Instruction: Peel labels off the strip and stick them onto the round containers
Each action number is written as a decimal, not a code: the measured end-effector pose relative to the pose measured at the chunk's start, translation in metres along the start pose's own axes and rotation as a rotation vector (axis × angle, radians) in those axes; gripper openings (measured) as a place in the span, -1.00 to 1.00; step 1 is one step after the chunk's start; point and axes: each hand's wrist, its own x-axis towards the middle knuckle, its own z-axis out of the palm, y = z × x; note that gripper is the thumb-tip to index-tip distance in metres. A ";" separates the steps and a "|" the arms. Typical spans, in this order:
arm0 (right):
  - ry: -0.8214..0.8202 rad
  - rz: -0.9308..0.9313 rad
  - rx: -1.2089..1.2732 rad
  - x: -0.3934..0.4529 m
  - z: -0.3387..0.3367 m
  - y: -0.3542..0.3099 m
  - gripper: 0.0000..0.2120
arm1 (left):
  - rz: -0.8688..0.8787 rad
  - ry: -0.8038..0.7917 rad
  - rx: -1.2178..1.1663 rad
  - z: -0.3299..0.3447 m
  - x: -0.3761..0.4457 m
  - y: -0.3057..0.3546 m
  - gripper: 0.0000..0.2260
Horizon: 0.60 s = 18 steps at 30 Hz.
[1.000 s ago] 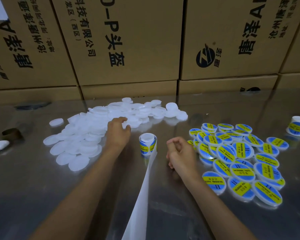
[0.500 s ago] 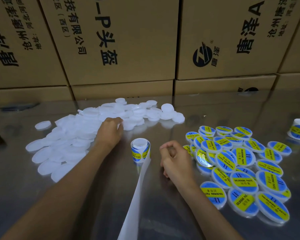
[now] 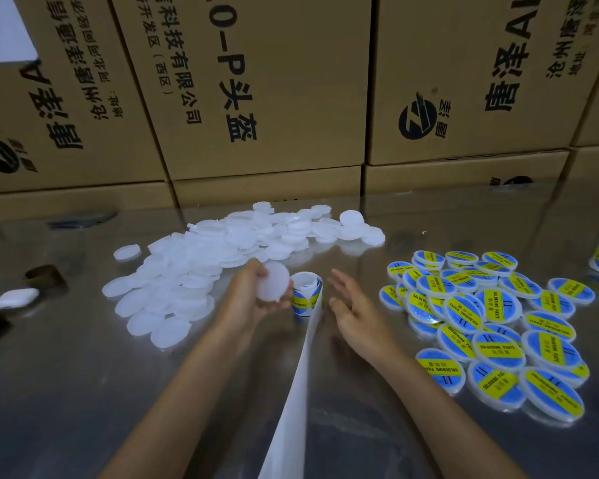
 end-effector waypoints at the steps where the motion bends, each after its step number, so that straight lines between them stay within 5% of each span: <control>1: -0.057 0.016 0.014 -0.001 0.000 -0.001 -0.48 | -0.067 -0.034 0.014 0.002 -0.006 -0.007 -0.73; 9: -0.026 0.027 0.161 -0.010 0.002 -0.011 -0.58 | -0.098 0.066 -0.074 0.012 -0.026 -0.033 -0.81; 18: 0.039 -0.024 0.132 -0.013 0.004 -0.010 -0.69 | -0.153 0.041 -0.038 0.020 -0.025 -0.038 -0.58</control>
